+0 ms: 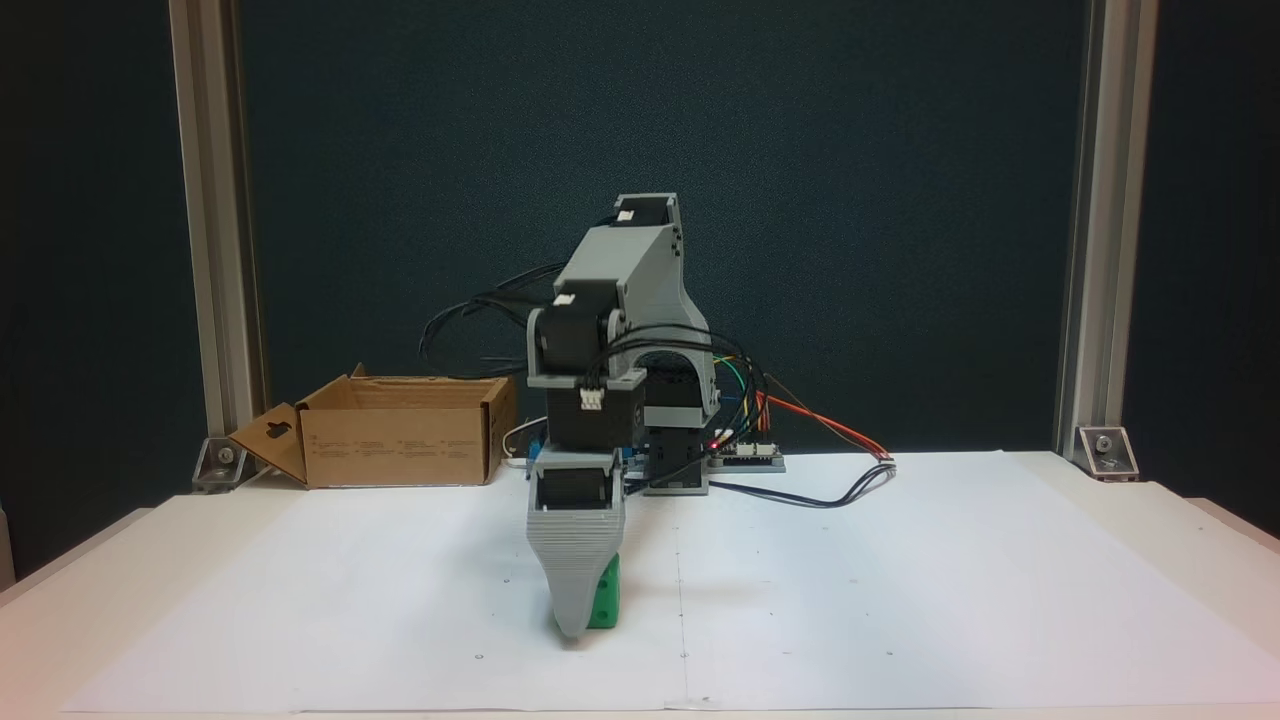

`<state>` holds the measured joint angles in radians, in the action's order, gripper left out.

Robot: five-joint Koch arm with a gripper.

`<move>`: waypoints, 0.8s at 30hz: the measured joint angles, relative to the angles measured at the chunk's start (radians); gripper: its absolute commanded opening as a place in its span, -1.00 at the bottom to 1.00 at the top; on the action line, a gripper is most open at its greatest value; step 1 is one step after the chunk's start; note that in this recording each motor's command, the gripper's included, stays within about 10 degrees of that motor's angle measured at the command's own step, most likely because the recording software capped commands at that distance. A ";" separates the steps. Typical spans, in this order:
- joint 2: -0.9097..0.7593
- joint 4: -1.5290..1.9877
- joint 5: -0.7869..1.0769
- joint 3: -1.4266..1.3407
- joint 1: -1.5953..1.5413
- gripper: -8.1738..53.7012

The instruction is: Grasp a green dice and put it in the bin.

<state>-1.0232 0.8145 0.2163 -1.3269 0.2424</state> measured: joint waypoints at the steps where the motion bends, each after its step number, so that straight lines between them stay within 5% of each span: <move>1: 0.003 -0.002 0.000 0.000 -0.002 0.54; 24: 0.012 -0.032 0.000 -0.006 0.009 0.44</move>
<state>-1.0109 0.7823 0.2163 -1.3330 0.2516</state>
